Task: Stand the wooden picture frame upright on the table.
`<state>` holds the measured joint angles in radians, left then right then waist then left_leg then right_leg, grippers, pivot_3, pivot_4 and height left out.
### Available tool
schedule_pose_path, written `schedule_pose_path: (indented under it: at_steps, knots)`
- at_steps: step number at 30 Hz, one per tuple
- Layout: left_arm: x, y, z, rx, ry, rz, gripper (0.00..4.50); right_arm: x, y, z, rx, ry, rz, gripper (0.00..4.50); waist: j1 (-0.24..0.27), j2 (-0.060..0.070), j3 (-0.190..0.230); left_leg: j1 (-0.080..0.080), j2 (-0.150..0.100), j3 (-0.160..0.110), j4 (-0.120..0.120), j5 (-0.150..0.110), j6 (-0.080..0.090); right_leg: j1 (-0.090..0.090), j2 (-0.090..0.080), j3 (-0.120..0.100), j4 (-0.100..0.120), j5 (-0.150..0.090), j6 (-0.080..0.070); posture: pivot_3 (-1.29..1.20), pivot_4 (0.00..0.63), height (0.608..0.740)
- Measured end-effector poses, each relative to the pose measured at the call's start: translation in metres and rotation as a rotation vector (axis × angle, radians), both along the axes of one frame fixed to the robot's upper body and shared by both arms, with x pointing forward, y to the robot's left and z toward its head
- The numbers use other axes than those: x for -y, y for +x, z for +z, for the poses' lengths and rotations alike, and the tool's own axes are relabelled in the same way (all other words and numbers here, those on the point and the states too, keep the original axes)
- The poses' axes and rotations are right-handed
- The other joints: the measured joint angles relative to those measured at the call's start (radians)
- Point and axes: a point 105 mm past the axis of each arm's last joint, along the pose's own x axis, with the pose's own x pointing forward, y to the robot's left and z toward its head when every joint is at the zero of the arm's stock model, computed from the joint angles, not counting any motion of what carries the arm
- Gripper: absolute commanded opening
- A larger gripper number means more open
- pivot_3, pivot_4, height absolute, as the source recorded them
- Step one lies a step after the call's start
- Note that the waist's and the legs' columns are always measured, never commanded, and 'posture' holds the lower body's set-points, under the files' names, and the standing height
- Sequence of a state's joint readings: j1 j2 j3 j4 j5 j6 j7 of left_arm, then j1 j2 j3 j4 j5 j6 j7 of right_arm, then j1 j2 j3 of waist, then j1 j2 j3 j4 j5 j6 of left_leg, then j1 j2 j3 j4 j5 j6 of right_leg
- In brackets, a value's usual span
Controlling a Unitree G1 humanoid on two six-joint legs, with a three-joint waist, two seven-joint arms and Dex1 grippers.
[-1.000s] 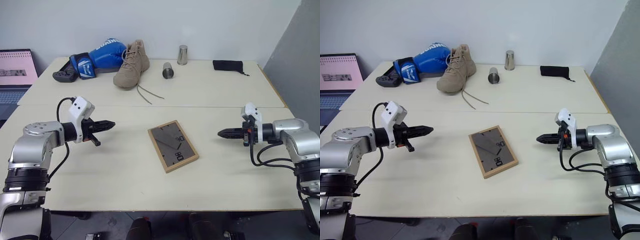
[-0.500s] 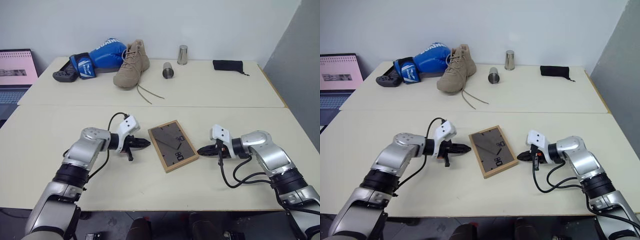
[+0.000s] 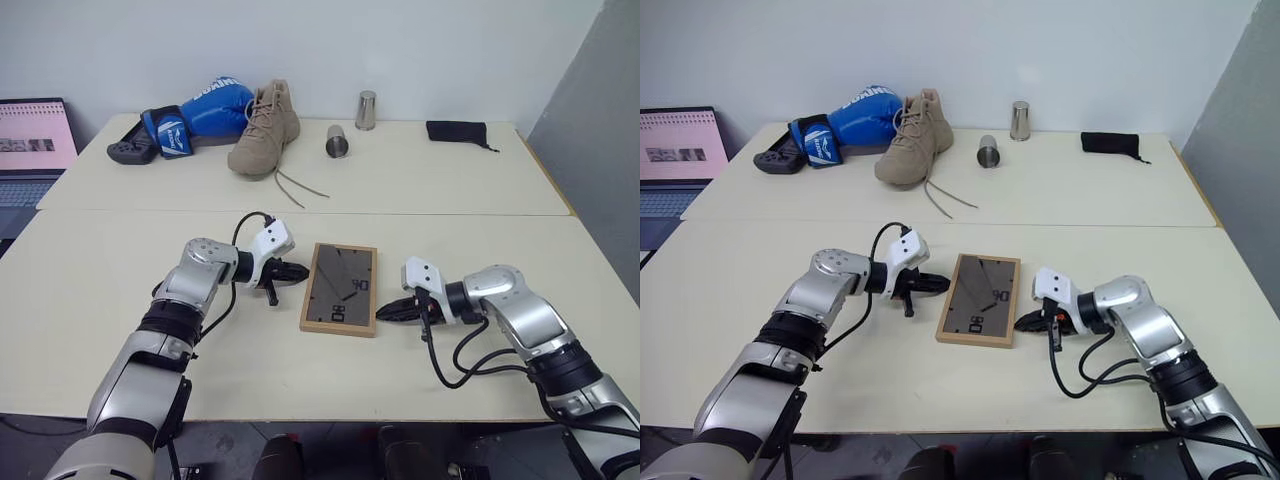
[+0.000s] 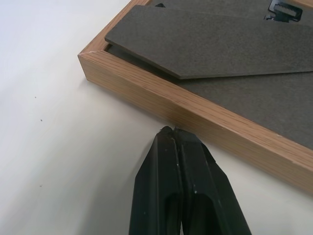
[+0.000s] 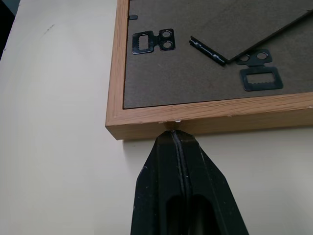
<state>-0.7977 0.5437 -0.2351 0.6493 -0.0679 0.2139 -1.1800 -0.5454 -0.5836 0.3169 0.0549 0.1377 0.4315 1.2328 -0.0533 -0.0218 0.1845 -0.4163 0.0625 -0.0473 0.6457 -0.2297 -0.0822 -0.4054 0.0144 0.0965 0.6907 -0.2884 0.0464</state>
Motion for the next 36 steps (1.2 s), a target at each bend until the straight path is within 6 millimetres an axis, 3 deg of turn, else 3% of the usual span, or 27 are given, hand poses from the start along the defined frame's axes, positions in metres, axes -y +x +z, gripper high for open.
schedule_pose_path:
  at_steps: [4, 7, 10, 15, 21, 26, 36]
  knots:
    - [-0.011, -0.002, 0.003, -0.014, 0.013, 0.01, 0.03, 0.013, 0.008, -0.003, 0.011, -0.027, -0.045, 0.0, -0.007, 0.0, 0.0, 0.0, 0.0, 0.0, 0.0, 0.0, 0.0, 0.0, 0.0, 0.0, 0.0, 0.0, 0.0, 0.0, 0.15, 0.74]
    - [-0.034, -0.008, 0.006, -0.064, 0.011, 0.064, 0.43, 0.033, 0.024, 0.001, 0.054, -0.052, -0.144, 0.0, -0.012, 0.0, 0.0, 0.001, 0.0, 0.0, 0.0, 0.0, 0.0, -0.001, 0.001, 0.0, 0.002, -0.001, -0.001, 0.0, 0.15, 0.74]
    - [-0.044, -0.022, 0.006, -0.247, -0.076, 0.108, 1.21, 0.035, 0.036, 0.006, 0.079, -0.032, -0.189, 0.0, -0.014, 0.0, 0.0, 0.001, 0.0, 0.0, 0.0, 0.0, 0.0, -0.001, 0.001, 0.0, 0.004, -0.001, -0.002, 0.0, 0.15, 0.74]
    - [-0.038, -0.04, 0.009, -0.63, -0.353, 0.237, 2.18, 0.022, 0.037, 0.004, 0.071, 0.001, -0.174, 0.0, -0.018, 0.0, 0.0, 0.0, 0.0, -0.002, 0.0, 0.0, 0.0, -0.001, 0.001, -0.001, 0.006, -0.001, -0.002, 0.0, 0.15, 0.74]
    - [-0.027, -0.051, 0.013, -0.827, -0.453, 0.266, 3.33, 0.023, 0.037, 0.004, 0.073, -0.001, -0.18, 0.0, -0.024, 0.0, 0.0, 0.001, 0.0, -0.003, 0.0, 0.0, 0.0, -0.001, 0.001, -0.002, 0.006, -0.002, -0.003, 0.0, 0.15, 0.74]
    - [-0.024, -0.054, 0.013, -0.845, -0.451, 0.265, 4.47, 0.024, 0.037, 0.003, 0.072, -0.005, -0.183, 0.0, -0.028, 0.0, 0.0, 0.001, 0.0, -0.003, 0.0, 0.0, 0.0, -0.001, 0.001, -0.002, 0.006, -0.002, -0.003, 0.0, 0.15, 0.74]
    - [-0.021, -0.056, 0.011, -0.849, -0.443, 0.254, 4.47, 0.019, 0.04, 0.003, 0.078, 0.003, -0.187, 0.0, -0.028, 0.0, 0.0, 0.001, 0.0, -0.003, 0.0, 0.0, 0.0, -0.001, 0.001, -0.002, 0.006, -0.002, -0.003, 0.0, 0.15, 0.74]
